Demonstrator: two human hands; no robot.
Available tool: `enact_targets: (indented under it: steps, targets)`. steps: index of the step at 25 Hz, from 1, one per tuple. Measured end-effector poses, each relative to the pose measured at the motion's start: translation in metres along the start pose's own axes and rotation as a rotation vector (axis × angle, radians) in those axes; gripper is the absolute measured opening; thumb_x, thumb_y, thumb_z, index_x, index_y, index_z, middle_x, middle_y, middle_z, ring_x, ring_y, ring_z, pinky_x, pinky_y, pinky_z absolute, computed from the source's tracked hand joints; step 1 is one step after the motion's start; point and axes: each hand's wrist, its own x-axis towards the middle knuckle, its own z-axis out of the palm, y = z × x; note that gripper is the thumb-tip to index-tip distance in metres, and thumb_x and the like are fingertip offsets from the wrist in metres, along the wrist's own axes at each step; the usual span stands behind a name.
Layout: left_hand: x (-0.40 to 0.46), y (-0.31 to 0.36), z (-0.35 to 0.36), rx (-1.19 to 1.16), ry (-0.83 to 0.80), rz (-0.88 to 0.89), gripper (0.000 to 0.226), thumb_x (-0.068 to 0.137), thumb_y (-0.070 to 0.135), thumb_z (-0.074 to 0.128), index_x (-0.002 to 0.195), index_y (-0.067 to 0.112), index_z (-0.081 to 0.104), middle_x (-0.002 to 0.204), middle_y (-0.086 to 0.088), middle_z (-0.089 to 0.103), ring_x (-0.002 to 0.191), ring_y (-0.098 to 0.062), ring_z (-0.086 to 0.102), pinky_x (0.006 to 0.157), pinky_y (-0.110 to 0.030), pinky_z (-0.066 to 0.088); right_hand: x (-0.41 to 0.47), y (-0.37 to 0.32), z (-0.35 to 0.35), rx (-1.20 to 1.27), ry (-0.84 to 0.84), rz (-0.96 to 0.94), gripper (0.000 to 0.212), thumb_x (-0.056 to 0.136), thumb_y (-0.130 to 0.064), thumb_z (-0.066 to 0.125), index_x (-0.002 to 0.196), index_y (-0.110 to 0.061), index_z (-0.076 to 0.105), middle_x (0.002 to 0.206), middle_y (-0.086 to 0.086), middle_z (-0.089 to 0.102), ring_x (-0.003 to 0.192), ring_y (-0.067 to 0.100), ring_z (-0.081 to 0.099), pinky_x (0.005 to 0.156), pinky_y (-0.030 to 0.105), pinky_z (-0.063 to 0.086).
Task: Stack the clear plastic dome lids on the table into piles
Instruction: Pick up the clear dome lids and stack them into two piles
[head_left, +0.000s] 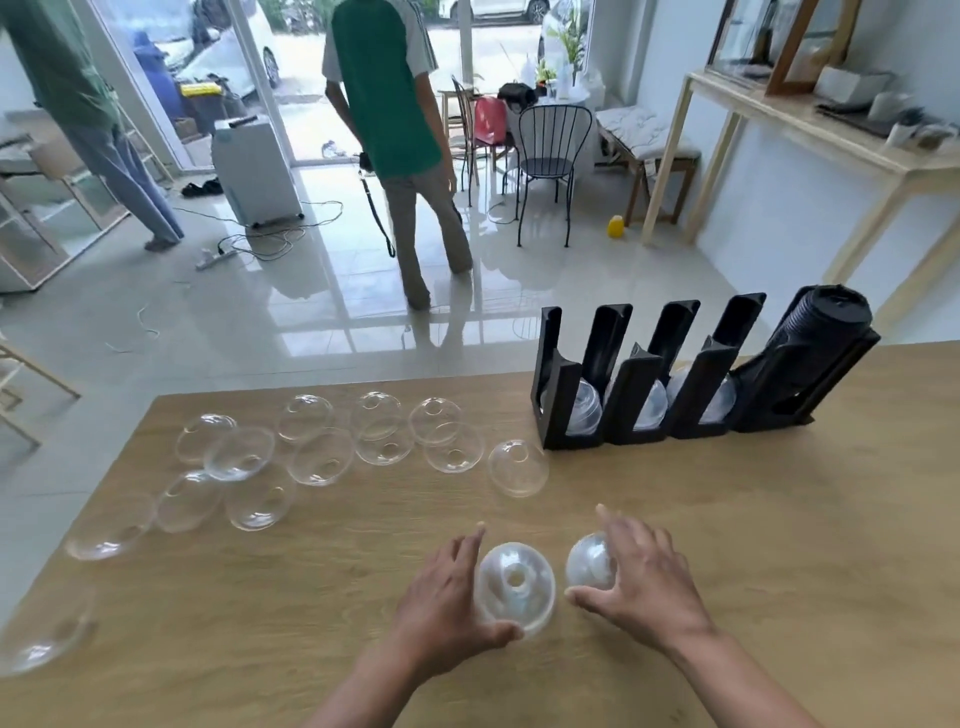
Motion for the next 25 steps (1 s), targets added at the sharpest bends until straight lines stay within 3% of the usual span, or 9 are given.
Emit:
enact_targets:
  steps: [2,4,8,15,19,25]
  targets:
    - [-0.008,-0.024,-0.012,-0.03,0.058,-0.053,0.118,0.06,0.086,0.061,0.155,0.039,0.009,0.153,0.013,0.032,0.137,-0.011,0.037,0.108,-0.034,0.041,0.003,-0.01,-0.006,0.003,0.107,-0.064,0.103,0.07,-0.078,0.063,0.154,-0.033,0.022,0.151,-0.008,0.039,0.129,0.017,0.038,0.102,0.037,0.044]
    - [-0.018,-0.051,-0.025,-0.009,0.132,-0.108,0.094,0.073,0.077,0.06,0.152,0.036,0.026,0.15,0.012,0.039,0.134,-0.011,0.041,0.106,-0.031,0.041,0.01,-0.028,-0.012,0.052,0.19,-0.142,0.087,0.078,-0.067,0.066,0.15,-0.03,0.034,0.145,-0.008,0.048,0.126,0.014,0.041,0.102,0.034,0.044]
    - [-0.039,-0.093,-0.045,-0.022,0.225,-0.195,0.057,0.088,0.056,0.06,0.139,0.033,0.048,0.137,0.013,0.048,0.126,-0.009,0.046,0.1,-0.026,0.043,0.031,-0.076,-0.008,0.093,0.168,-0.255,0.064,0.085,-0.052,0.068,0.141,-0.028,0.047,0.136,-0.01,0.056,0.121,0.011,0.044,0.101,0.03,0.044]
    - [-0.049,-0.144,-0.045,-0.062,0.221,-0.262,0.048,0.088,0.054,0.061,0.132,0.036,0.054,0.133,0.017,0.048,0.128,-0.003,0.042,0.102,-0.022,0.041,0.074,-0.139,0.024,0.022,0.09,-0.311,0.055,0.089,-0.052,0.063,0.137,-0.03,0.049,0.137,-0.01,0.056,0.124,0.012,0.044,0.103,0.029,0.042]
    - [-0.032,-0.155,-0.048,-0.037,0.217,-0.253,0.048,0.089,0.052,0.059,0.134,0.037,0.055,0.136,0.017,0.046,0.131,-0.004,0.039,0.104,-0.022,0.04,0.107,-0.15,0.026,-0.128,0.128,-0.191,0.061,0.088,-0.052,0.06,0.141,-0.028,0.043,0.141,-0.006,0.052,0.13,0.018,0.042,0.107,0.035,0.04]
    - [-0.002,-0.146,-0.064,-0.084,0.253,-0.123,0.036,0.088,0.037,0.068,0.123,0.031,0.064,0.121,0.016,0.057,0.11,-0.009,0.058,0.09,-0.028,0.05,0.13,-0.143,0.027,-0.185,0.059,0.004,0.031,0.088,-0.046,0.058,0.109,-0.024,0.053,0.116,-0.002,0.062,0.11,0.025,0.052,0.092,0.04,0.046]
